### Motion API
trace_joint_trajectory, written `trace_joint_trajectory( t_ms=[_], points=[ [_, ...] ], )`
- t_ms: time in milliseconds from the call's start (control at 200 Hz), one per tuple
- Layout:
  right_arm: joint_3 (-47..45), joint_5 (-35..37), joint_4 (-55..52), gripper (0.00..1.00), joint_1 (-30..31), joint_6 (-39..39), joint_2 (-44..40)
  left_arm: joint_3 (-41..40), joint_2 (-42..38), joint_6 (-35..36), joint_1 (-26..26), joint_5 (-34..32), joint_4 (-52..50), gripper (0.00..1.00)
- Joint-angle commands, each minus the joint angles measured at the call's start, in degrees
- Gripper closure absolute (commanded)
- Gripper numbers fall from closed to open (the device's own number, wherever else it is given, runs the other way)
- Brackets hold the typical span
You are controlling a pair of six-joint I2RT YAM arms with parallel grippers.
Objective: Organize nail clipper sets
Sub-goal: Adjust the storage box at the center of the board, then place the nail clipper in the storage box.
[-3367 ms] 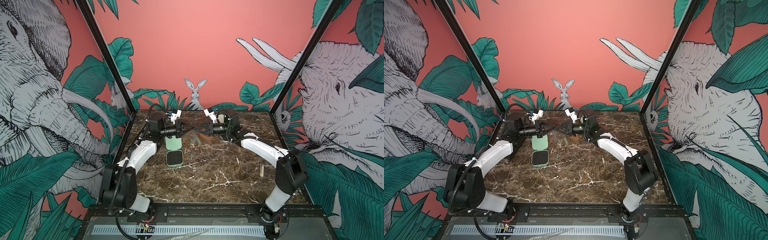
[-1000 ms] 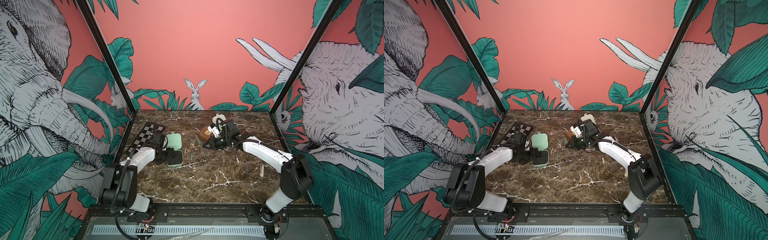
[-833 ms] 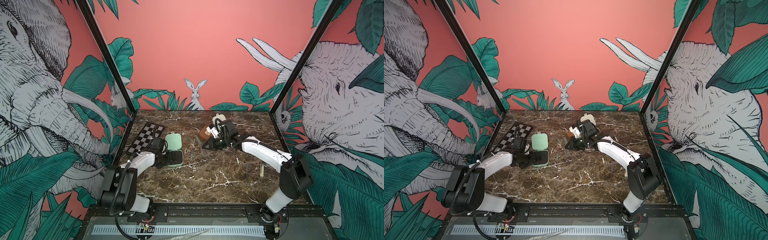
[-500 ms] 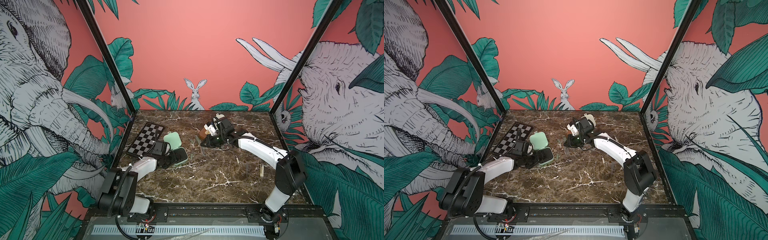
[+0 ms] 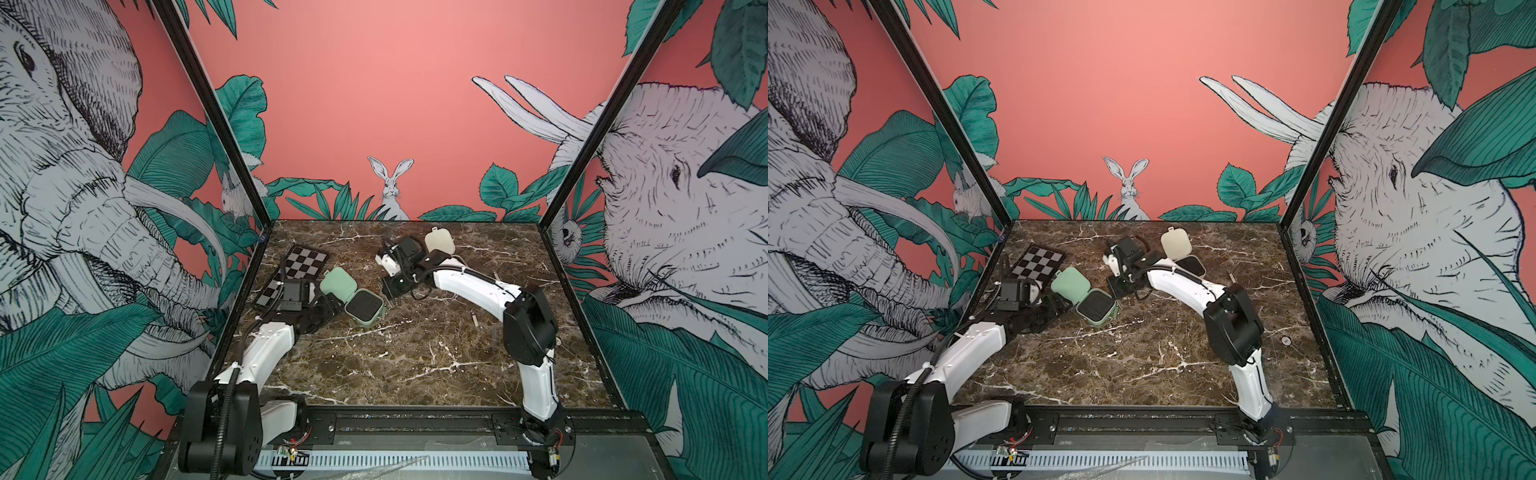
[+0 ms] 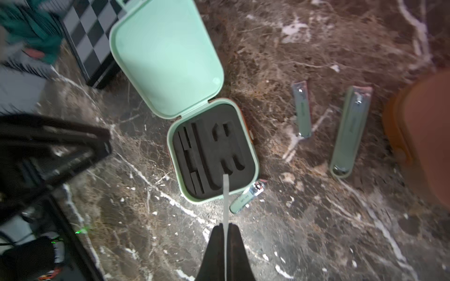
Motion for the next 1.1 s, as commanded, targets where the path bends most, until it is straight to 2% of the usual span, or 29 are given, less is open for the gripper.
trace_joint_trajectory(
  t_ms=[0,180,285,430,575,1095],
  points=[
    [4.2,5.5,-4.1,1.0,2.1,-9.2,3.3,2.5,2.1,4.7,1.8,-0.1,-5.2,0.21],
    [9.3,8.2,-3.3,1.0,4.7,-15.1,8.5,5.3,10.3,5.2,4.0,3.5,1.2,0.25],
    [14.0,8.5,-4.6,1.0,5.5,-16.0,11.8,5.6,13.9,4.0,4.8,6.4,7.0,0.26],
    [20.1,9.1,-6.9,1.0,6.5,-17.3,15.9,6.8,16.7,2.8,5.5,8.1,9.5,0.29],
    [27.2,10.3,-11.5,1.0,7.6,-18.0,20.3,7.1,16.3,2.7,6.0,7.8,9.2,0.3],
    [31.7,12.7,-13.3,1.0,9.8,-19.0,24.7,7.0,10.1,4.9,6.8,4.6,3.0,0.3]
  ],
)
